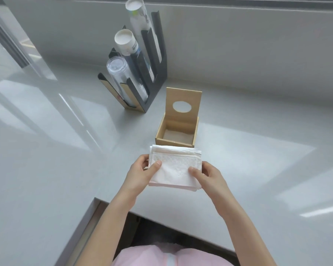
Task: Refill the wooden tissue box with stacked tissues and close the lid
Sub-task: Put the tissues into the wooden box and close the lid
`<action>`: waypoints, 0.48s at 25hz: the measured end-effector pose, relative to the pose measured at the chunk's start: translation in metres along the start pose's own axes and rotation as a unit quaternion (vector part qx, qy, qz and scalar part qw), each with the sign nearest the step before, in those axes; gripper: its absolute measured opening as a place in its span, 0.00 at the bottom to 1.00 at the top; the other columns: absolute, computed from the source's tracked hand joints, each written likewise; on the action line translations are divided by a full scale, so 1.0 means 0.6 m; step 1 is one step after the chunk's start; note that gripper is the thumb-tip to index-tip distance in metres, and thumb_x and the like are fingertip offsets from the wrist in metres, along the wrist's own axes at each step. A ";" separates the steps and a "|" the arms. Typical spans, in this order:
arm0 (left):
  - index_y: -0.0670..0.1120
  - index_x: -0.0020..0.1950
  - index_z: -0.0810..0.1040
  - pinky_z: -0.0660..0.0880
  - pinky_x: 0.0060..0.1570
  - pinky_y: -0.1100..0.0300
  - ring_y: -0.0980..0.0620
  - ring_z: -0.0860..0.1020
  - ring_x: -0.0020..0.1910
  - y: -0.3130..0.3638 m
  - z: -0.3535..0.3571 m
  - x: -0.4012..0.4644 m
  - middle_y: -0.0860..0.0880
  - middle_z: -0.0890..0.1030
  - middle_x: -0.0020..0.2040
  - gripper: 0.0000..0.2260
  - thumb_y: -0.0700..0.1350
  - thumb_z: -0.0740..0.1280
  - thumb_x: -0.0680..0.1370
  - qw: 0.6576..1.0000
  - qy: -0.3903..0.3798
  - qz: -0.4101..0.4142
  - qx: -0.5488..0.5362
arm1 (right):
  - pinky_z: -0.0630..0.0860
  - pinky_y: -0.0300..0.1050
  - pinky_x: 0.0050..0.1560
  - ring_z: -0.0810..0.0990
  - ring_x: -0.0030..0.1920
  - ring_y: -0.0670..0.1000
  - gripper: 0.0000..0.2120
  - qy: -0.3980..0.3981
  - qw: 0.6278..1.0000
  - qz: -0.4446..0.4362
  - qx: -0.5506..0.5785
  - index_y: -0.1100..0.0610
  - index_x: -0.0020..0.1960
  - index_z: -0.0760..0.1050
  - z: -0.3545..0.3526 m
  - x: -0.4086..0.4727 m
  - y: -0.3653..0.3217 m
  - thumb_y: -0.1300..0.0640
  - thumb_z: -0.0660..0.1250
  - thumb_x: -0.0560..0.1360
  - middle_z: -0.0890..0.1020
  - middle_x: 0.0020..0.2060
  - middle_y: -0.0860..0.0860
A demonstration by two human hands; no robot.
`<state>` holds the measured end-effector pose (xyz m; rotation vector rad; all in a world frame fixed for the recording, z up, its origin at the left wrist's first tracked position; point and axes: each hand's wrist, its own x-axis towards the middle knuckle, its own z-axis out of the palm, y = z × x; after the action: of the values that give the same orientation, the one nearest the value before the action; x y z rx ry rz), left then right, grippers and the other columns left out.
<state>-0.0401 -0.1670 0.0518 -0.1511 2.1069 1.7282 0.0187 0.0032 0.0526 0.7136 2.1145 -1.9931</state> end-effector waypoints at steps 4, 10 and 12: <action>0.47 0.57 0.72 0.75 0.44 0.61 0.48 0.80 0.50 0.018 0.014 0.028 0.47 0.81 0.53 0.11 0.46 0.65 0.76 1.000 0.010 0.005 -0.006 | 0.70 0.35 0.38 0.76 0.42 0.44 0.05 0.012 1.000 -0.010 -0.004 0.53 0.51 0.75 -0.014 0.031 -0.013 0.56 0.61 0.77 0.79 0.41 0.44; 0.51 0.52 0.74 0.76 0.46 0.59 0.52 0.79 0.47 0.035 0.001 0.071 0.47 0.80 0.53 0.05 0.47 0.63 0.77 1.000 -0.005 0.007 -0.008 | 0.70 0.35 0.39 0.77 0.43 0.45 0.04 0.031 0.999 -0.015 -0.005 0.52 0.49 0.75 -0.009 0.066 -0.033 0.56 0.61 0.78 0.79 0.41 0.45; 0.51 0.50 0.75 0.76 0.49 0.57 0.52 0.79 0.48 0.047 -0.007 0.093 0.48 0.80 0.53 0.03 0.47 0.63 0.77 1.000 -0.017 0.015 -0.001 | 0.70 0.33 0.39 0.77 0.43 0.44 0.04 0.046 0.999 -0.015 -0.003 0.51 0.48 0.75 -0.005 0.077 -0.046 0.56 0.61 0.78 0.79 0.41 0.44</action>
<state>-0.1014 -0.1553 0.0575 -0.0902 2.0938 1.7373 -0.0331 0.0169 0.0580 0.7935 2.1944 -2.0037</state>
